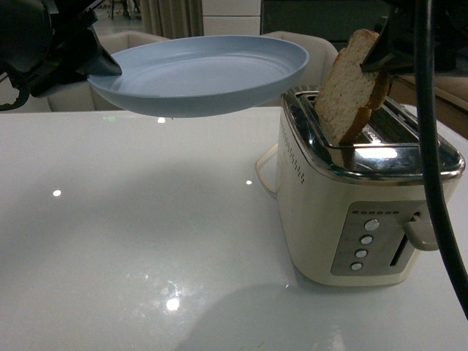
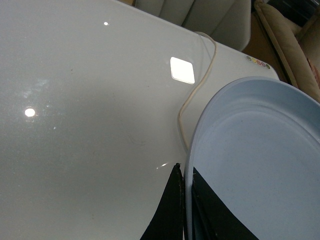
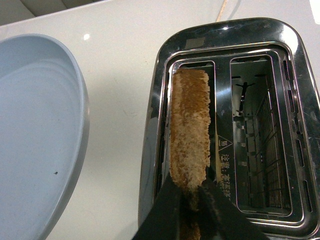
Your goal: Left arm holds plate, right arm toasts bread
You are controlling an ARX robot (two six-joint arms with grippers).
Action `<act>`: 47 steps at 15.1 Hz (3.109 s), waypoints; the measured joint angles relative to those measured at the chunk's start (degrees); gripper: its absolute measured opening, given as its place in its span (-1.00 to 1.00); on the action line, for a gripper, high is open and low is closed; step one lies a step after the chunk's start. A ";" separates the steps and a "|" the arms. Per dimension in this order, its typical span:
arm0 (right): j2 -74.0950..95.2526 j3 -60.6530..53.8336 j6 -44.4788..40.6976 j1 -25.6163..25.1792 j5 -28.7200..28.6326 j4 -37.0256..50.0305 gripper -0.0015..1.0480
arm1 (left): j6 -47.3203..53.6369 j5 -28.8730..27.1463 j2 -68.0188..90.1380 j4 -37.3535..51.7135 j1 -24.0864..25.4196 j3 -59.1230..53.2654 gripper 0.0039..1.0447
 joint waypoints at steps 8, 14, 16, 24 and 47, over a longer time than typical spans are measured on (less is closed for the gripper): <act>-0.20 1.84 1.05 -1.40 0.00 0.26 0.47 | 0.00 0.00 0.00 0.00 0.00 0.00 -0.96; -25.99 -21.11 -4.07 -3.50 5.40 16.98 0.88 | 0.00 -0.02 0.00 0.00 0.00 0.00 -0.96; -35.93 -28.33 -5.29 -6.29 5.14 17.29 0.88 | -0.02 0.00 0.00 0.02 0.00 0.00 -0.96; -75.03 -54.84 -17.07 -15.96 2.34 15.61 -0.78 | 0.00 0.02 0.00 0.02 -0.07 0.02 -0.96; -89.81 -65.51 -17.40 -15.96 2.36 10.64 -0.32 | 0.00 0.02 0.02 0.02 0.04 0.02 -0.96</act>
